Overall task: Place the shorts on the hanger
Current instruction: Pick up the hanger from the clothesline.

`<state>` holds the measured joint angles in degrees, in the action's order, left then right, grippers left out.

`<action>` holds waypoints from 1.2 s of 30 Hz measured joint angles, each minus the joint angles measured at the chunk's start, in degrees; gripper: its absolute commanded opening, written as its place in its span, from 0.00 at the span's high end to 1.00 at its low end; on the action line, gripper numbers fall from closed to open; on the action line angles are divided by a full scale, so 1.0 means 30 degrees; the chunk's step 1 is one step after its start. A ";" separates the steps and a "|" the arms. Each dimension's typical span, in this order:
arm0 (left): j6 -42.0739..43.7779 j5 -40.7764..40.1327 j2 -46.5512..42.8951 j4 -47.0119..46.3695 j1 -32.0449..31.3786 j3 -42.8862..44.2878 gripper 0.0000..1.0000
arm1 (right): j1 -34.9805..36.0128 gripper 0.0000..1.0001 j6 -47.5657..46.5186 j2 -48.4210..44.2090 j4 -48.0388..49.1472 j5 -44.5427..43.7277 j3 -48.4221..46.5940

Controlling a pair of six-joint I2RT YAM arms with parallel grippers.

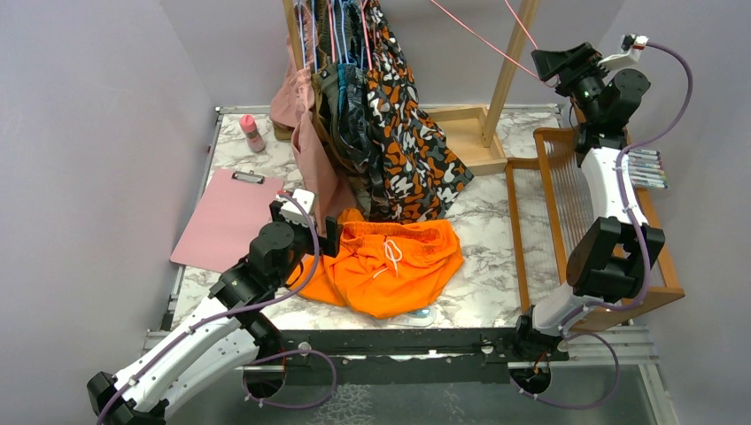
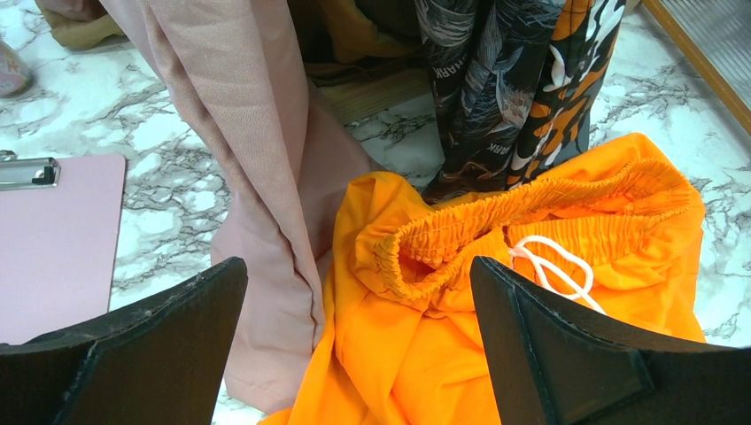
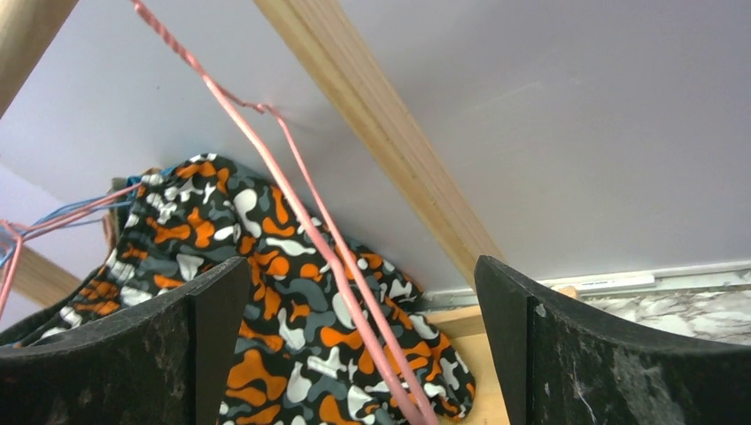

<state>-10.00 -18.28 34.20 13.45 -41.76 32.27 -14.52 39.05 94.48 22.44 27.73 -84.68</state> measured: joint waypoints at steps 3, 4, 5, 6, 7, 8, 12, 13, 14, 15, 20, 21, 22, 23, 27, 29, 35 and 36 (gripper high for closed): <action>0.0000 0.0007 -0.0029 -0.0015 0.0000 0.0000 0.02 | 0.0197 0.04 0.0022 0.0000 0.0080 0.0758 0.0138; 0.0000 0.0007 -0.0058 -0.0015 0.0000 0.0000 0.02 | 0.0211 0.04 -0.0029 0.0000 0.0080 0.0976 0.0138; 0.0000 0.0007 -0.0102 -0.0015 0.0000 0.0000 0.02 | 0.0372 0.05 -0.0080 -0.0022 0.0080 0.1151 0.0138; 0.0000 0.0000 -0.0153 -0.0022 0.0000 0.0000 0.02 | 0.0510 0.05 -0.0168 -0.0051 0.0080 0.1304 0.0146; 0.0000 0.0000 -0.0211 -0.0022 0.0000 0.0000 0.02 | 0.0634 0.06 -0.0219 -0.0109 0.0066 0.1457 0.0175; 0.0000 0.0000 -0.0270 -0.0022 0.0000 0.0000 0.02 | 0.0736 0.06 -0.0306 -0.0197 0.0066 0.1603 0.0255; 0.0000 0.0000 -0.0466 -0.0022 0.0000 0.0000 0.02 | 0.1137 0.11 -0.0692 -0.0947 -0.0102 0.1974 0.0801; 0.0000 0.0000 -0.0510 -0.0022 0.0000 0.0000 0.02 | 0.1231 0.12 -0.0860 -0.1166 -0.0197 0.2025 0.0933; 0.0000 0.0000 -0.0525 -0.0022 0.0000 0.0000 0.02 | 0.1297 0.13 -0.1056 -0.1421 -0.0342 0.2047 0.1056; 0.0000 0.0000 -0.0546 -0.0022 0.0000 0.0000 0.02 | 0.1377 0.14 -0.1253 -0.1683 -0.0495 0.2062 0.1173; 0.0000 0.0007 -0.0561 -0.0022 0.0000 0.0000 0.02 | 0.1923 0.34 -0.2616 -0.2805 -0.1603 0.1996 0.1428; 0.0000 0.0007 -0.0561 -0.0022 0.0000 0.0000 0.02 | 0.2098 0.37 -0.2929 -0.3031 -0.1916 0.1931 0.1435; 0.0000 0.0007 -0.0568 -0.0022 0.0000 0.0000 0.02 | 0.2244 0.39 -0.3213 -0.3206 -0.2098 0.1843 0.1435; -0.0007 0.0007 -0.0583 -0.0029 0.0000 0.0000 0.02 | 0.2412 0.41 -0.3497 -0.3359 -0.2295 0.1770 0.1435; 0.0000 0.0007 -0.0641 -0.0022 0.0000 0.0000 0.02 | 0.3184 0.42 -0.4612 -0.3818 -0.3344 0.1275 0.1421; 0.0000 0.0007 -0.0685 -0.0022 0.0000 0.0000 0.02 | 0.3570 0.42 -0.5217 -0.3876 -0.4014 0.0867 0.1304; 0.0000 0.0007 -0.0721 -0.0029 0.0000 0.0000 0.02 | 0.4255 0.53 -0.6550 -0.3825 -0.6171 -0.0692 0.0299; 0.0000 0.0007 -0.0721 -0.0022 0.0000 0.0000 0.02 | 0.4342 0.53 -0.6696 -0.3789 -0.6492 -0.0998 0.0029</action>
<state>-10.00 -18.26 32.03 13.39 -41.76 32.27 -1.50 18.96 83.11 2.96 24.73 -84.60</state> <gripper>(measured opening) 0.984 0.490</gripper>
